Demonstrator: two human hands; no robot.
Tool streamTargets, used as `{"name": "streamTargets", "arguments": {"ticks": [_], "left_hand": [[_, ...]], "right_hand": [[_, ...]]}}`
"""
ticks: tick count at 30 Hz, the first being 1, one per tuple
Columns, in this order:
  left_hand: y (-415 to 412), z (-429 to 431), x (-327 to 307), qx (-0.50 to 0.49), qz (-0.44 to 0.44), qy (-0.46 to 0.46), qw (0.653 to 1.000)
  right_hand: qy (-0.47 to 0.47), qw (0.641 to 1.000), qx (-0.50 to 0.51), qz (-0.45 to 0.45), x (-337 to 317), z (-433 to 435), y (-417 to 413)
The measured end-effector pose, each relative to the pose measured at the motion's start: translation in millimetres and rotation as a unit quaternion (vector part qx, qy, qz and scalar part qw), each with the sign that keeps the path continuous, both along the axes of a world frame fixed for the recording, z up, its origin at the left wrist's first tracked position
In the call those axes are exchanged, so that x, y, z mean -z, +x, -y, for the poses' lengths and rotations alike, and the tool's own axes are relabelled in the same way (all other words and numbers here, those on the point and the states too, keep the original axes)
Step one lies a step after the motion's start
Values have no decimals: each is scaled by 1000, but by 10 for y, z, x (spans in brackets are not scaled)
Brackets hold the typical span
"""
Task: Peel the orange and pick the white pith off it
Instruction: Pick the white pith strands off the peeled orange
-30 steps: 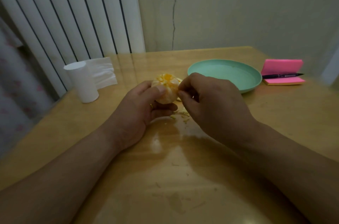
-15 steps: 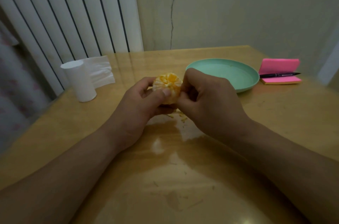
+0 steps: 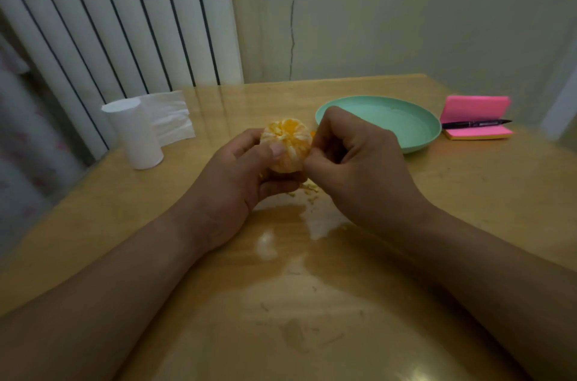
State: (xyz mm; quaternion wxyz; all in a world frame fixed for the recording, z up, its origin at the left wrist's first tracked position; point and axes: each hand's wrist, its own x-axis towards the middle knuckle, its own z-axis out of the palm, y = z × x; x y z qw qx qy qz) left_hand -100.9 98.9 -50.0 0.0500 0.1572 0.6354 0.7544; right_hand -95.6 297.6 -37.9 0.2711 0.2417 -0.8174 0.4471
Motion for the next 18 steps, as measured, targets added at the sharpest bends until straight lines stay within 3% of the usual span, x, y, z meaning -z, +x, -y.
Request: {"name": "streamTargets", "arguments": {"ticks": [18], "left_hand": [[35, 22, -63, 36, 74, 111, 990]], "right_hand": [[-33, 999, -9, 14, 27, -18, -16]]}}
